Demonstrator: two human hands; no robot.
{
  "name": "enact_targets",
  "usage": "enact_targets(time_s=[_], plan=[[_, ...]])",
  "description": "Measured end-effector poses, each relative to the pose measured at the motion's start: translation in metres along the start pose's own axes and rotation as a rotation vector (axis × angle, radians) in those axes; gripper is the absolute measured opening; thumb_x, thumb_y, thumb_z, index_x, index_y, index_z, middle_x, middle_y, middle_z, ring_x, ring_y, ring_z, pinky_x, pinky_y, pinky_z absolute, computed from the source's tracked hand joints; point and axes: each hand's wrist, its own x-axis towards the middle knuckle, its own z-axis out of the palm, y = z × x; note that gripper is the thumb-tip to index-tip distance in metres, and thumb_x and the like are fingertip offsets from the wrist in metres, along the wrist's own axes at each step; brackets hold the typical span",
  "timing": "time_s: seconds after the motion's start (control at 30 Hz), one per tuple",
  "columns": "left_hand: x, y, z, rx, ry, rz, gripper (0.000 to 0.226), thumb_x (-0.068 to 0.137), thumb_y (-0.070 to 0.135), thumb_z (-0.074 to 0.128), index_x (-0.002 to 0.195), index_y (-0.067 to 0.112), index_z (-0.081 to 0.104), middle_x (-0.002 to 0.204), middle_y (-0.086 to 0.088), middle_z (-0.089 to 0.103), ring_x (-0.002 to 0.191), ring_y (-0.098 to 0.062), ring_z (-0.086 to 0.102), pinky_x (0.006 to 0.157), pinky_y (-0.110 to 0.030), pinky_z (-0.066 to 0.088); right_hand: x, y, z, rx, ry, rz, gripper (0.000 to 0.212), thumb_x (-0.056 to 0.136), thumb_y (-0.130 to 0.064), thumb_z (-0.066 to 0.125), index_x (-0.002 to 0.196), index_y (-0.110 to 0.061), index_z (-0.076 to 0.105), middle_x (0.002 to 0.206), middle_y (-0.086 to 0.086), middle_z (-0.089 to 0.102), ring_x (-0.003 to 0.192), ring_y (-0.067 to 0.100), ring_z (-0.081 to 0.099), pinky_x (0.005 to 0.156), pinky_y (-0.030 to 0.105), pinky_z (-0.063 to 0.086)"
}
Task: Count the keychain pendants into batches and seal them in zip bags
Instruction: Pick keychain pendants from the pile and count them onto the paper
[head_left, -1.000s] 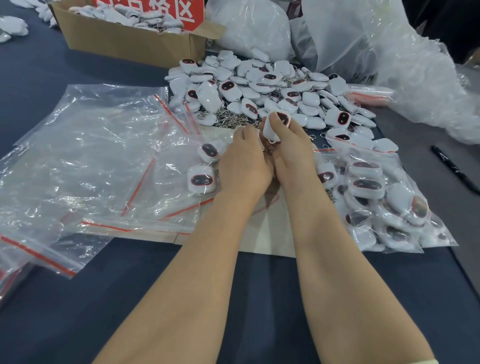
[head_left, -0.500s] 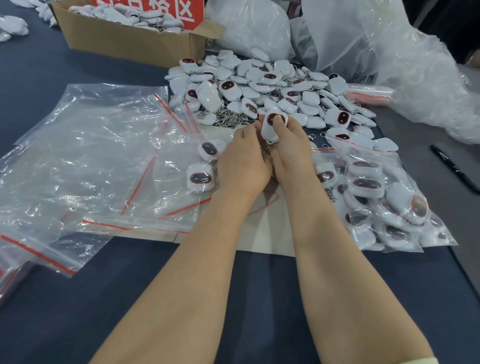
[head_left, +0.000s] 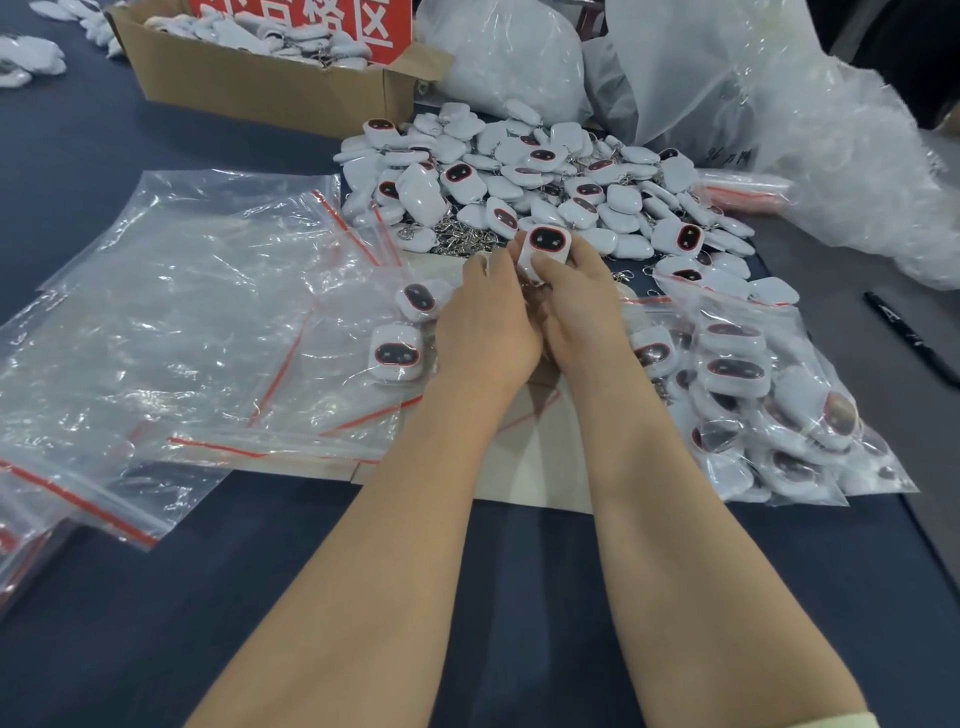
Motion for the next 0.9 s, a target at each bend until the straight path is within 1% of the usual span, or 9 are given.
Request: enact_targets(time_s=[0.2,0.27,0.37,0.43,0.53,0.63,0.73,0.83,0.9], plan=[[0.001,-0.001,-0.002,-0.140,0.051,-0.063,0.042,0.088,0.015,0.051,0.128,0.013,0.042,0.122,-0.012,0.055,0.109,-0.032,0.054,0.075,-0.033,0.037,-0.002,0.000,0.003,-0.067,0.037,-0.046,0.036,0.093,0.010,0.043,0.128,0.004,0.044,0.108,0.018,0.066,0.091,0.023,0.069,0.077,0.028,0.058],[0.001,-0.001,-0.004,-0.220,0.074,-0.108,0.041,0.088,0.015,0.051,0.128,0.012,0.044,0.123,-0.011,0.057,0.111,-0.031,0.054,0.081,-0.034,0.041,0.000,-0.001,0.004,-0.184,0.045,-0.070,0.032,0.093,0.004,0.048,0.124,-0.001,0.046,0.101,0.009,0.067,0.098,0.024,0.068,0.084,0.033,0.057],[0.001,-0.001,-0.004,-0.347,0.125,-0.160,0.040,0.088,0.013,0.050,0.127,0.010,0.045,0.124,-0.010,0.057,0.113,-0.029,0.054,0.085,-0.033,0.041,0.002,-0.005,0.004,-0.458,0.040,-0.125,0.026,0.092,-0.008,0.058,0.116,-0.009,0.051,0.112,0.011,0.064,0.106,0.028,0.063,0.095,0.044,0.051],[0.002,-0.002,-0.005,-0.430,0.170,-0.180,0.042,0.088,0.012,0.050,0.129,0.011,0.044,0.123,-0.007,0.058,0.113,-0.027,0.054,0.087,-0.032,0.042,0.001,-0.009,0.002,-0.585,0.006,-0.137,0.029,0.089,-0.012,0.062,0.117,-0.011,0.055,0.101,0.006,0.064,0.091,0.021,0.065,0.086,0.039,0.054],[0.003,-0.002,-0.006,-0.512,0.258,-0.167,0.039,0.090,0.013,0.050,0.129,0.013,0.046,0.120,-0.001,0.059,0.108,-0.021,0.056,0.083,-0.026,0.041,-0.002,-0.015,0.002,-0.723,-0.014,-0.108,0.036,0.083,-0.021,0.072,0.112,-0.012,0.052,0.082,0.000,0.056,0.061,0.008,0.056,0.060,0.025,0.049],[0.002,0.000,-0.007,-0.539,0.329,-0.105,0.041,0.088,0.010,0.049,0.128,0.014,0.047,0.123,0.001,0.059,0.106,-0.018,0.057,0.085,-0.023,0.039,-0.004,-0.024,0.002,-0.830,-0.007,-0.067,0.032,0.080,-0.022,0.075,0.099,-0.010,0.051,0.079,0.006,0.059,0.062,0.017,0.056,0.068,0.034,0.052],[-0.001,0.005,-0.010,-0.559,0.377,-0.018,0.044,0.083,0.004,0.047,0.125,0.014,0.050,0.119,0.003,0.059,0.098,-0.021,0.060,0.086,-0.025,0.043,-0.009,-0.034,0.001,-0.867,-0.154,-0.040,0.008,0.085,-0.012,0.065,0.093,-0.008,0.065,0.068,0.005,0.063,0.052,0.011,0.058,0.059,0.027,0.052],[-0.004,0.009,-0.014,-0.604,0.401,0.067,0.042,0.080,0.001,0.045,0.120,0.013,0.053,0.109,0.002,0.062,0.090,-0.023,0.060,0.083,-0.037,0.049,-0.013,-0.037,0.003,-0.748,-0.324,-0.011,0.023,0.090,0.002,0.051,0.100,-0.006,0.070,0.077,0.011,0.064,0.063,0.013,0.056,0.061,0.023,0.047],[-0.004,0.009,-0.015,-0.598,0.434,0.103,0.040,0.079,0.001,0.046,0.117,0.011,0.055,0.105,0.002,0.063,0.080,-0.021,0.057,0.081,-0.037,0.049,-0.016,-0.038,0.003,-0.694,-0.400,0.013,0.023,0.093,0.005,0.046,0.099,-0.005,0.066,0.082,0.013,0.062,0.070,0.018,0.055,0.061,0.024,0.048]])
